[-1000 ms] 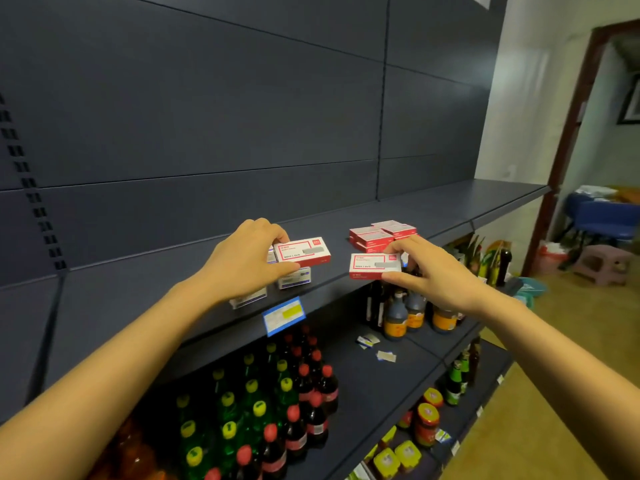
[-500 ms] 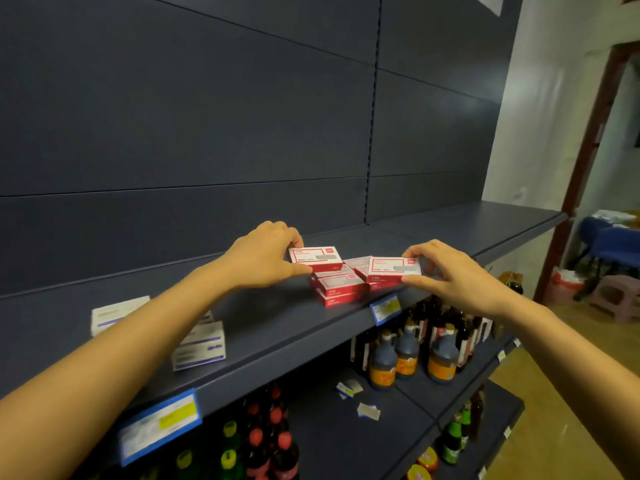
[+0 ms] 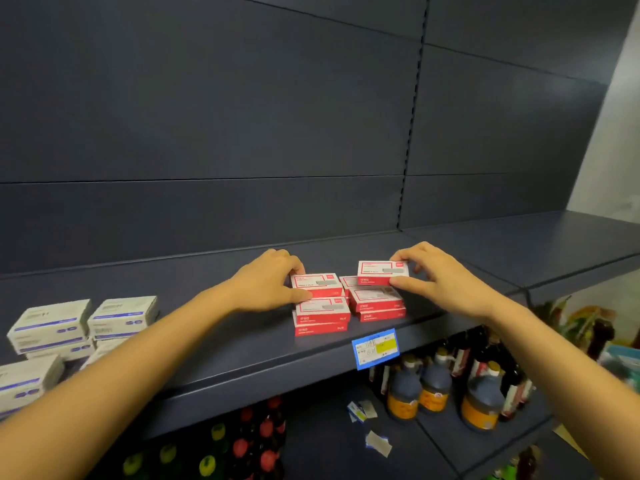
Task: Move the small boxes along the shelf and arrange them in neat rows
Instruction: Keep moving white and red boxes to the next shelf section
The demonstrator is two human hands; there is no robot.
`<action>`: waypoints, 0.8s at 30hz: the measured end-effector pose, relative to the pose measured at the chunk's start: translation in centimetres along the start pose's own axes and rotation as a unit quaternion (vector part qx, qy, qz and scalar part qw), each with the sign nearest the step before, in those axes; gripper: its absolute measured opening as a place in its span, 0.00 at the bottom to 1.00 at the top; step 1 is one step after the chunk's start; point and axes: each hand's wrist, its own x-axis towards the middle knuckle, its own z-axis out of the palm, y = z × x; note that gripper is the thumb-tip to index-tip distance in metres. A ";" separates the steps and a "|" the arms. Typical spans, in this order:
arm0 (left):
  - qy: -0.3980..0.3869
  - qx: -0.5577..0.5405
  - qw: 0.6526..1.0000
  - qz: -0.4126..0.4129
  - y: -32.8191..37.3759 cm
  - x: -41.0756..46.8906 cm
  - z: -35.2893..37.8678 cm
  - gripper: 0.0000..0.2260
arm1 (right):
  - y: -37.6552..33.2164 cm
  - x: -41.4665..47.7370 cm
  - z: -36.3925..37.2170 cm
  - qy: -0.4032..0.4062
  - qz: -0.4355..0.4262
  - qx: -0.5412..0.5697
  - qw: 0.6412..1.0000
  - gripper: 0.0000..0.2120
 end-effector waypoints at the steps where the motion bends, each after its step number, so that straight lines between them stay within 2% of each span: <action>1: -0.004 -0.020 1.000 -0.012 0.0 -0.1 0.3 0.16 | 0.3 0.6 0.1 -0.011 -0.009 0.007 1.000 0.16; 5: 0.040 -0.053 0.997 -0.050 0.4 -0.6 1.1 0.17 | 1.0 2.6 0.9 -0.047 -0.041 0.029 0.998 0.17; 9: 0.121 -0.018 0.988 -0.099 0.9 -1.8 1.0 0.19 | 1.5 3.6 1.6 -0.102 -0.065 0.009 0.993 0.19; 13: 0.205 0.061 0.967 -0.135 1.2 -4.2 -0.9 0.15 | 0.0 4.3 1.3 -0.051 -0.131 0.001 0.990 0.23; 18: 0.240 0.140 0.936 -0.217 1.1 -9.1 -3.1 0.15 | -5.5 4.8 2.1 -0.033 -0.268 0.051 0.962 0.18; 24: 0.259 0.179 0.884 -0.344 0.4 -19.4 -4.9 0.14 | -15.1 4.2 6.1 -0.069 -0.390 0.109 0.912 0.16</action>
